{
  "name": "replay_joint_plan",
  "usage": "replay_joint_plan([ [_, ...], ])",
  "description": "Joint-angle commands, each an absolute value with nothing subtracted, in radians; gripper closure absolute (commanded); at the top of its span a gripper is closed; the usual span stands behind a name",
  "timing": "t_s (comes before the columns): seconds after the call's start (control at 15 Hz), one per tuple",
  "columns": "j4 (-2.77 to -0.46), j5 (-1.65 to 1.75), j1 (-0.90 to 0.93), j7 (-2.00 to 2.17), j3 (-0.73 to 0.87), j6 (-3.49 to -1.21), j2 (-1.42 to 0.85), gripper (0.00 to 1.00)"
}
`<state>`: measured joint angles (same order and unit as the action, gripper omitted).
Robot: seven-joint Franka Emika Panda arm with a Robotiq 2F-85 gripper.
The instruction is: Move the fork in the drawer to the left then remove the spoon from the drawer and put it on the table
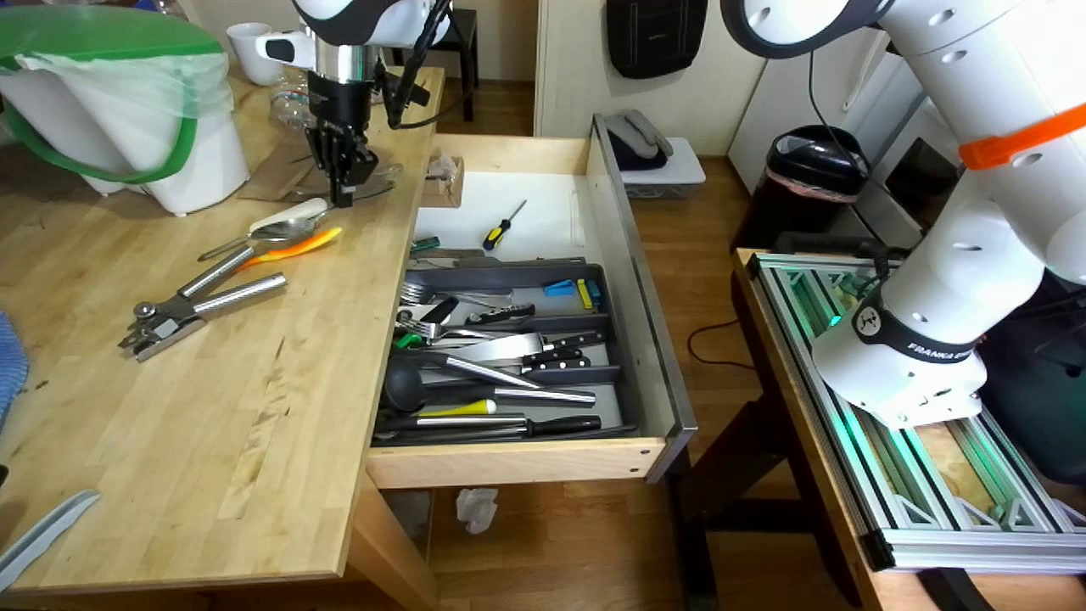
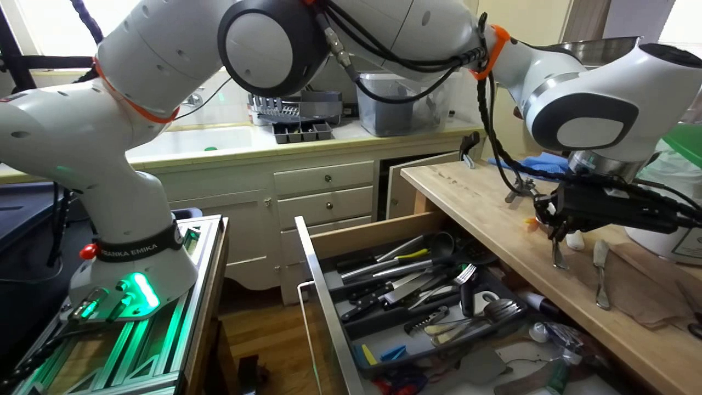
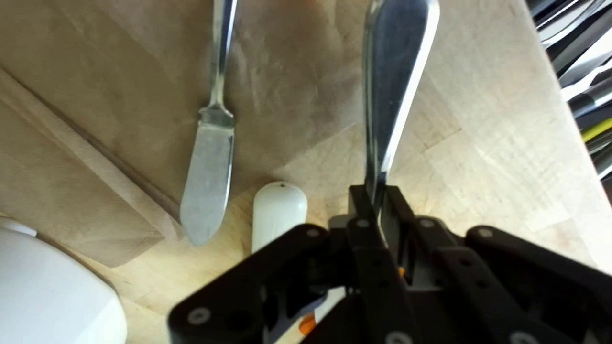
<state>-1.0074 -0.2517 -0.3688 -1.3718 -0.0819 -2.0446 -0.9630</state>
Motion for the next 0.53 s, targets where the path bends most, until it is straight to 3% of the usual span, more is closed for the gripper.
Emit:
replay_joint_plan([
  [0.0,-0.915,-0.214,-0.361,-1.383,-0.078,-1.989,-1.022,0.97],
  [0.33,-0.892,-0.185,-0.346,-1.374,-0.061,-2.012,-1.044,0.97],
  [0.4,-0.888,-0.182,-0.343,-1.372,-0.059,-2.012,-1.046,0.93],
  [0.47,-0.882,-0.183,-0.343,-1.375,-0.060,-2.009,-1.047,0.64],
])
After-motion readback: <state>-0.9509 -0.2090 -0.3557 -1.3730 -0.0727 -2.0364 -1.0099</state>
